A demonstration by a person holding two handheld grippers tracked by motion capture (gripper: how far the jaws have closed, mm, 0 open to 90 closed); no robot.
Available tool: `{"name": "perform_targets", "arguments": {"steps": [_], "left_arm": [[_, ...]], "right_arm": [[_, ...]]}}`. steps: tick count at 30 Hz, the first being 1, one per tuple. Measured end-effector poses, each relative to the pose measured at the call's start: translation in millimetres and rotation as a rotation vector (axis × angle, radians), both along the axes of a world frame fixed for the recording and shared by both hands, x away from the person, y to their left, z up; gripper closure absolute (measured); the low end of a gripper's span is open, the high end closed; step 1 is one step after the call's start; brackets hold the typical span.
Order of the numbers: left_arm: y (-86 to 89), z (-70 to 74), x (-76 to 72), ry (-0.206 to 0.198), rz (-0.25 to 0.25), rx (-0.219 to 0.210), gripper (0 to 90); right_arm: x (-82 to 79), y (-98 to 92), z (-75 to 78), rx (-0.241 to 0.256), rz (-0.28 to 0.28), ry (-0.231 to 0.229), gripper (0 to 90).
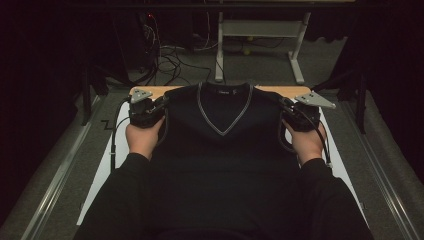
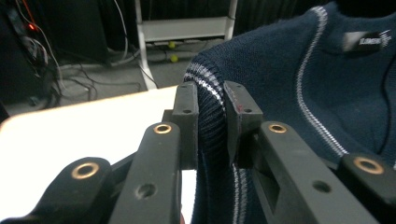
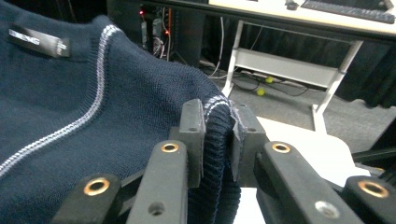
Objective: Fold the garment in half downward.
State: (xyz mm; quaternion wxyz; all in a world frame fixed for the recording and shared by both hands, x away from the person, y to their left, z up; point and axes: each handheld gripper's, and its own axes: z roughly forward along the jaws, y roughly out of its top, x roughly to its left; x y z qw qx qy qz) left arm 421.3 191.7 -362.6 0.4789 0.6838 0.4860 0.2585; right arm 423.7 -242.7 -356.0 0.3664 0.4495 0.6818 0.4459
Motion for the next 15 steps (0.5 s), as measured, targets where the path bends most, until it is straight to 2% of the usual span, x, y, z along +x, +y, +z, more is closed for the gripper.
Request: {"name": "perform_targets", "arguments": {"steps": [3, 7, 9, 15], "left_arm": [[0.2, -9.0, -3.5, 0.011, -0.015, -0.018, 73.1], [1.7, -20.6, -9.8, 0.024, -0.029, -0.014, 73.0], [2.3, -25.6, -14.7, 0.030, -0.039, -0.001, 72.9], [6.7, -37.8, -33.7, 0.055, -0.068, -0.015, 72.8]], "right_arm": [[-2.7, -0.8, -9.8, -0.003, 0.017, 0.015, 78.2], [-7.5, -4.0, -20.9, 0.007, 0.045, 0.035, 78.2], [-11.6, -5.4, -25.1, 0.009, 0.054, 0.040, 78.2], [-29.3, -6.6, -36.0, 0.008, 0.090, 0.043, 78.2]]}}
